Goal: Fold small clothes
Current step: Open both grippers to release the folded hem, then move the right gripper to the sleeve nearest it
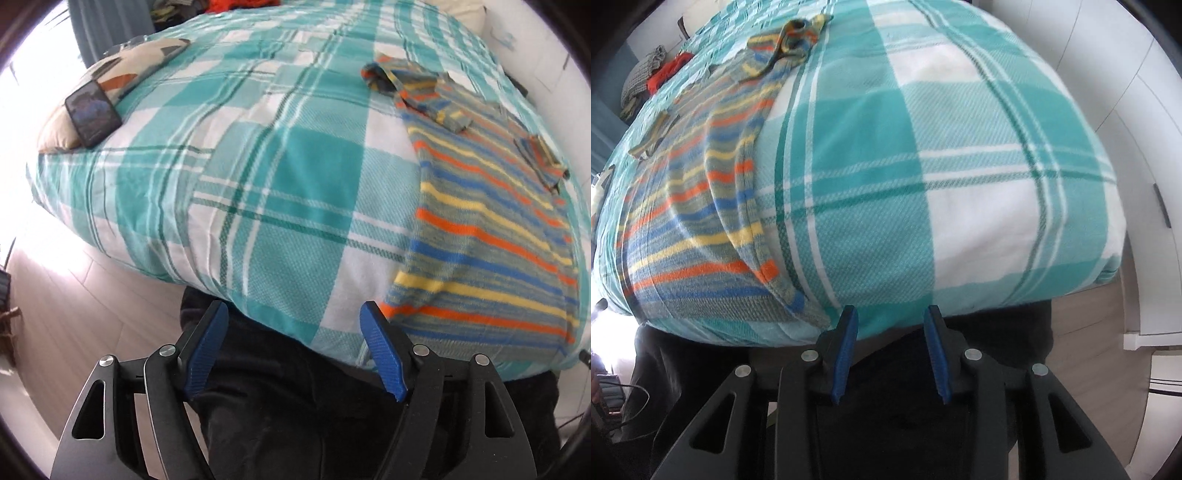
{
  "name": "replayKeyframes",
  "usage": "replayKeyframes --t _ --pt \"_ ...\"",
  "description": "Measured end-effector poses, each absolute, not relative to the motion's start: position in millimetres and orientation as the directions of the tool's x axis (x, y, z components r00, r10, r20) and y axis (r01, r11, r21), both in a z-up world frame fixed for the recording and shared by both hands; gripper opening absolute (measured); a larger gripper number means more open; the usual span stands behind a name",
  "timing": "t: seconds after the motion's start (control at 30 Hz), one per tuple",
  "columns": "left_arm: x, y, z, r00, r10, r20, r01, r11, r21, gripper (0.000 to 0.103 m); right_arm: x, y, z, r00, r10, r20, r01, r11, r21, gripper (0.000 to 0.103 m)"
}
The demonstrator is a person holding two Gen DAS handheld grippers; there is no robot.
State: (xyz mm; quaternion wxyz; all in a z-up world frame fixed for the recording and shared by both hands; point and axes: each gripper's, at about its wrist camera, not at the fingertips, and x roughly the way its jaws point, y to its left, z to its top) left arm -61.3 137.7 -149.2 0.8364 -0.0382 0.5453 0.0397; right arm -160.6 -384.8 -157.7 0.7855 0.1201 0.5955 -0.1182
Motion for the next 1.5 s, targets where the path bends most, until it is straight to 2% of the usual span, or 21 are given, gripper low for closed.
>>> replayKeyframes --t 0.1,0.33,1.3,1.5 --pt "-63 147 -139 0.432 0.005 -0.902 -0.146 0.987 -0.065 0.079 -155 -381 -136 0.337 -0.092 -0.937 0.332 0.943 0.027 0.045" --pt "-62 137 -131 0.451 0.021 -0.892 -0.130 0.991 -0.043 0.080 -136 -357 -104 0.422 -0.125 -0.898 0.280 0.960 -0.002 0.047" --pt "-69 131 -127 0.458 0.068 -0.886 -0.127 0.992 0.011 0.082 -141 -329 -122 0.406 -0.078 -0.910 0.229 0.973 0.020 0.047" --pt "-69 129 -121 0.478 0.080 -0.875 -0.114 0.993 0.029 0.083 -111 -324 -98 0.466 -0.073 -0.881 0.118 0.993 -0.020 0.047"
